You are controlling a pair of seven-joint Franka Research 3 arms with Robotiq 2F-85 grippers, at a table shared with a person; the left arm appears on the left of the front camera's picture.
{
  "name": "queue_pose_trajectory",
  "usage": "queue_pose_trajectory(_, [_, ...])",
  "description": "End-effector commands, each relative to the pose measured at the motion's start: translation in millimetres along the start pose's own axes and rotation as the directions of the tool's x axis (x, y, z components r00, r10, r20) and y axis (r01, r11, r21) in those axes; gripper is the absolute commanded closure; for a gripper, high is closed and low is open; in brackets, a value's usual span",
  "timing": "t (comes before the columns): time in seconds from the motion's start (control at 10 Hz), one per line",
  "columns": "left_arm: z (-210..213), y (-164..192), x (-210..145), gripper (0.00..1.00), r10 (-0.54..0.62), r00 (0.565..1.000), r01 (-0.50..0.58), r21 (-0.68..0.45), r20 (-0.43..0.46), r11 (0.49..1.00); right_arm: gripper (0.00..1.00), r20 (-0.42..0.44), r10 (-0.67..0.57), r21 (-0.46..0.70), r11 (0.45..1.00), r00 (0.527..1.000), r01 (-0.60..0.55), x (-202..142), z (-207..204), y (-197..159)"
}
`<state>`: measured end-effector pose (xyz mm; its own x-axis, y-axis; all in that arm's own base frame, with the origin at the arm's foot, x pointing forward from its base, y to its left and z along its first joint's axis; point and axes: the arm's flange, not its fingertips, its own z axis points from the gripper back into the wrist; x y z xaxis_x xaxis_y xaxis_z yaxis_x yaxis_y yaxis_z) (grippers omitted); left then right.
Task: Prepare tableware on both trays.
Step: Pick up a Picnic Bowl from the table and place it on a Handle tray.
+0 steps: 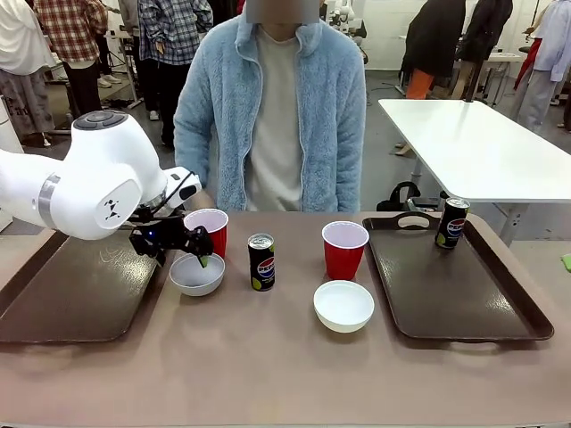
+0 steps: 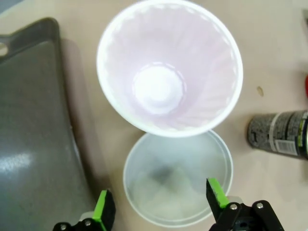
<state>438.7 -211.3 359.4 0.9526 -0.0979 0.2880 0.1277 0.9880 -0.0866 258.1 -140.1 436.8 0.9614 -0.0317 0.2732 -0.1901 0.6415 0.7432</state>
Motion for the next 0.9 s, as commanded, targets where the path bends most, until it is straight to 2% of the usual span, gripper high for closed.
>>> queue_pose_trajectory(0.0, [-4, -5, 3, 0.00, 0.071, 0.996, -0.075, 0.071, 0.055, 0.995, 0.00, 0.011, 0.015, 0.027, 1.000, 1.000, -0.016, 2, 0, -1])
queue_pose_trajectory(0.3, [-26, 4, 18, 0.00, 0.103, 0.995, -0.104, 0.115, 0.020, 0.988, 0.00, 0.011, 0.015, 0.027, 1.000, 1.000, -0.016, 2, 0, -1])
queue_pose_trajectory(0.4, [-30, 6, 19, 0.00, 0.096, 0.995, -0.096, 0.085, 0.013, 0.992, 0.00, 0.011, 0.015, 0.027, 1.000, 1.000, -0.016, 2, 0, -1])
queue_pose_trajectory(0.5, [-35, 9, 24, 0.53, 0.091, 0.996, -0.090, 0.081, -0.004, 0.993, 0.00, 0.011, 0.015, 0.027, 1.000, 1.000, -0.016, 2, 0, -1])
queue_pose_trajectory(0.6, [-37, 9, 26, 0.54, 0.100, 0.995, -0.098, 0.073, -0.016, 0.993, 0.00, 0.011, 0.015, 0.027, 1.000, 1.000, -0.016, 2, 0, -1])
queue_pose_trajectory(0.7, [-38, 10, 28, 1.00, 0.106, 0.994, -0.104, 0.072, -0.023, 0.992, 0.00, 0.011, 0.015, 0.027, 1.000, 1.000, -0.016, 2, 0, -1])
queue_pose_trajectory(0.8, [-38, 10, 27, 1.00, 0.111, 0.993, -0.109, 0.075, -0.027, 0.991, 0.00, 0.011, 0.015, 0.027, 1.000, 1.000, -0.016, 2, 0, -1])
